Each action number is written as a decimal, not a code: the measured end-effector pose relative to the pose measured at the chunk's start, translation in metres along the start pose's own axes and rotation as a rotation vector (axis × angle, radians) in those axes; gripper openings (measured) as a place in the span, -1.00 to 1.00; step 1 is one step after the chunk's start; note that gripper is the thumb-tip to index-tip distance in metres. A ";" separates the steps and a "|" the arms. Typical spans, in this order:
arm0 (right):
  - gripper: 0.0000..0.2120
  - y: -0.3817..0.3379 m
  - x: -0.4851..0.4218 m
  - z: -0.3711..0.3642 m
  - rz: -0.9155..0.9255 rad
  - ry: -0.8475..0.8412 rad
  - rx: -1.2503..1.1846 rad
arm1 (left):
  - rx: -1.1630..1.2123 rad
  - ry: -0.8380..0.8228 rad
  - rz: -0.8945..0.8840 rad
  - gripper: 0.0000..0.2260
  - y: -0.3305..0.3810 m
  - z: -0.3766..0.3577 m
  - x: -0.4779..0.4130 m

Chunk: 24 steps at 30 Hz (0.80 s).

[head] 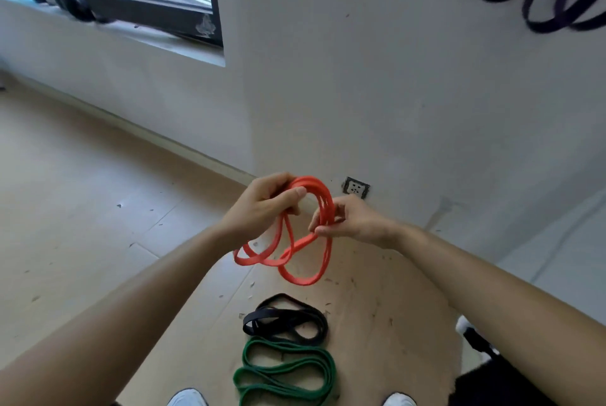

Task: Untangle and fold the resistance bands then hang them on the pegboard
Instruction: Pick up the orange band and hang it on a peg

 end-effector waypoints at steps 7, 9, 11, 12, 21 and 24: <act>-0.79 -0.062 0.015 0.076 0.105 0.343 -0.252 | 0.055 0.086 -0.011 -0.83 0.050 0.043 -0.043; -0.81 -0.085 0.023 0.102 0.137 0.423 -0.239 | 0.052 0.085 -0.026 -0.84 0.069 0.049 -0.059; -0.85 -0.108 0.031 0.129 0.167 0.483 -0.193 | 0.029 0.040 -0.047 -0.86 0.090 0.052 -0.075; -0.86 -0.122 0.034 0.141 0.185 0.506 -0.176 | 0.009 0.006 -0.062 -0.86 0.102 0.053 -0.083; -0.86 -0.250 0.047 0.226 0.394 0.671 -0.183 | 0.096 0.034 -0.165 -0.75 0.221 0.075 -0.137; -0.88 -0.294 0.049 0.253 0.453 0.731 -0.200 | 0.237 0.089 -0.198 -0.74 0.258 0.087 -0.150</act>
Point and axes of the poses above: each hand's wrist, its own x-axis away from the middle knuckle, its own z-axis out of the back of the hand, y = z × x, the point moved 8 cm from there along -x, towards the middle knuckle, and after that the axes turned 2 degrees about y, right-handed, at the moved point
